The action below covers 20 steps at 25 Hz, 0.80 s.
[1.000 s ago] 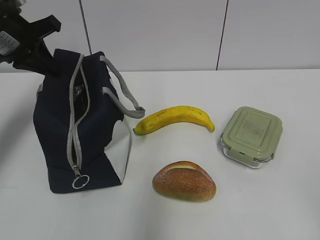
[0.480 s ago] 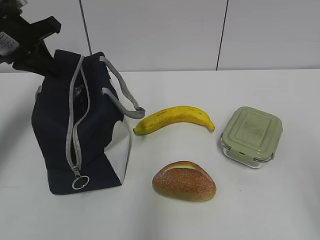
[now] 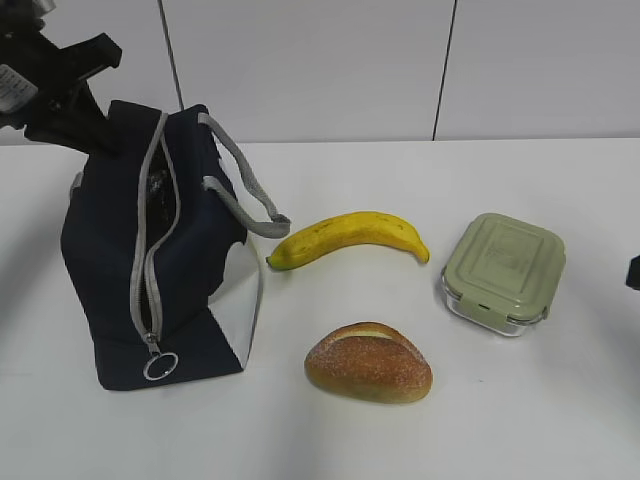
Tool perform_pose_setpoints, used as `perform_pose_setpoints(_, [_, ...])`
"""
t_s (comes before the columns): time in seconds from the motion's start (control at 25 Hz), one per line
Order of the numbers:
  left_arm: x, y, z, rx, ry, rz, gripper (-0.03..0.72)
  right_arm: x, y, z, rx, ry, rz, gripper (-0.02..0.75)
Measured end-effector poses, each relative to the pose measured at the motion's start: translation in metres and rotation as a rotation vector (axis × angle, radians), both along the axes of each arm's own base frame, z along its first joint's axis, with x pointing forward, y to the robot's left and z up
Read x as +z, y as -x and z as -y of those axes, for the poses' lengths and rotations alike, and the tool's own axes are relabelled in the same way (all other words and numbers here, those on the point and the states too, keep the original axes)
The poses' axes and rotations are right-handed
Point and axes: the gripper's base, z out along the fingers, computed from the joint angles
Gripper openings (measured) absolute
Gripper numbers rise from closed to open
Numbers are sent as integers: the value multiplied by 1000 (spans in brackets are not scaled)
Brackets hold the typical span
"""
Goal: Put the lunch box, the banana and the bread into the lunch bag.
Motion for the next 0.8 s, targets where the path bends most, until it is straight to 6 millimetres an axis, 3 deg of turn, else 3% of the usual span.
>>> perform_pose_setpoints(0.4, [0,1,0,-7,0,-9,3,-23,-86,-5,28,-128,-176,530])
perform_pose_setpoints(0.56, [0,1,0,-7,0,-10,3,-37,-107,3,40,-222,-177,530])
perform_pose_setpoints(0.8, [0,1,0,-8,3,-11,3,-64,-121,31,73,-298,-189,543])
